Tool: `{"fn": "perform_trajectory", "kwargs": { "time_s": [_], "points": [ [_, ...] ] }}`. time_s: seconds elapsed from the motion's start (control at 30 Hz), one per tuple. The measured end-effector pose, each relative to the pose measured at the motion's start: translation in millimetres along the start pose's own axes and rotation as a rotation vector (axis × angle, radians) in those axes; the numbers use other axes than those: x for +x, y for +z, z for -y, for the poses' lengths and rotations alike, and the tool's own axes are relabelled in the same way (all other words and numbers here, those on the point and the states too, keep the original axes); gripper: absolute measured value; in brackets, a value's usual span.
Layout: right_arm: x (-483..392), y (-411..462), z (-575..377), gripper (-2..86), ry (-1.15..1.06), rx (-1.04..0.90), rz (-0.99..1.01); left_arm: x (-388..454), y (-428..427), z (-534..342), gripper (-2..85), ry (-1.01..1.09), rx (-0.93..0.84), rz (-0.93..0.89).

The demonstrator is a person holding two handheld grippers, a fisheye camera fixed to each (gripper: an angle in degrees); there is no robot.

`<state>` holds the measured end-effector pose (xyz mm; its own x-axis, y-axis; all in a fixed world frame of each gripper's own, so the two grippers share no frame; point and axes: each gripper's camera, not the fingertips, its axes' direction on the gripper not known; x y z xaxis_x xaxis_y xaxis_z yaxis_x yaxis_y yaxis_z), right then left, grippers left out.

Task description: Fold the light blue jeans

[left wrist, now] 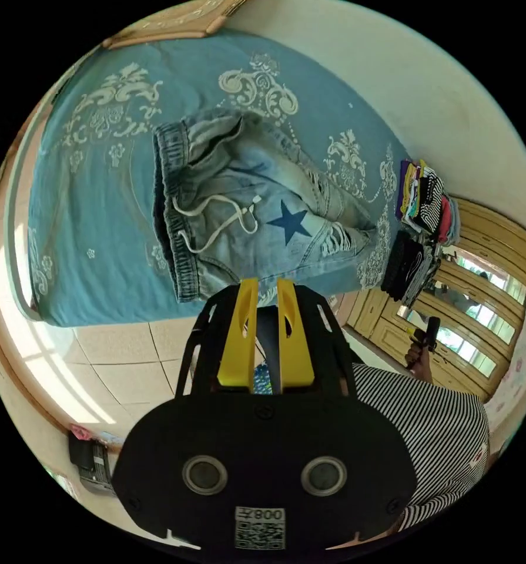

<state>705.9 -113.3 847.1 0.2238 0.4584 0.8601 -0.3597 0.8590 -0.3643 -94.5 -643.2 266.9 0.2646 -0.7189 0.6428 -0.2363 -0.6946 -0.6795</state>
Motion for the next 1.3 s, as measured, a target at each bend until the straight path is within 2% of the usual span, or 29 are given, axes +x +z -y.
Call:
{"fn": "perform_trajectory", "kwargs": {
  "time_s": [0.2, 0.53, 0.7, 0.87, 0.97, 1.13, 1.3],
  "points": [
    [-12, 42, 42, 2.7, 0.028, -0.012, -0.031, -122, 42, 0, 7.4, -0.228, -0.110, -0.196],
    [-21, 52, 163, 8.1, 0.011, 0.071, -0.194, -263, 59, 6, 9.7, -0.453, -0.019, -0.464],
    [0, 73, 226, 8.6, 0.020, 0.048, -0.210, -311, 70, 11, 9.9, -0.472, -0.008, -0.514],
    [34, 87, 266, 8.6, 0.047, 0.059, -0.209, -365, 66, 9, 10.1, -0.507, 0.084, -0.585],
    [55, 92, 276, 8.8, 0.073, 0.067, -0.204, -397, 62, 10, 10.4, -0.507, 0.115, -0.564],
    [80, 104, 284, 9.1, 0.080, 0.072, -0.200, -449, 54, 6, 10.5, -0.491, 0.204, -0.630],
    [95, 116, 294, 10.0, 0.043, 0.058, -0.210, -487, 47, 4, 9.5, -0.429, 0.218, -0.627]
  ]
}}
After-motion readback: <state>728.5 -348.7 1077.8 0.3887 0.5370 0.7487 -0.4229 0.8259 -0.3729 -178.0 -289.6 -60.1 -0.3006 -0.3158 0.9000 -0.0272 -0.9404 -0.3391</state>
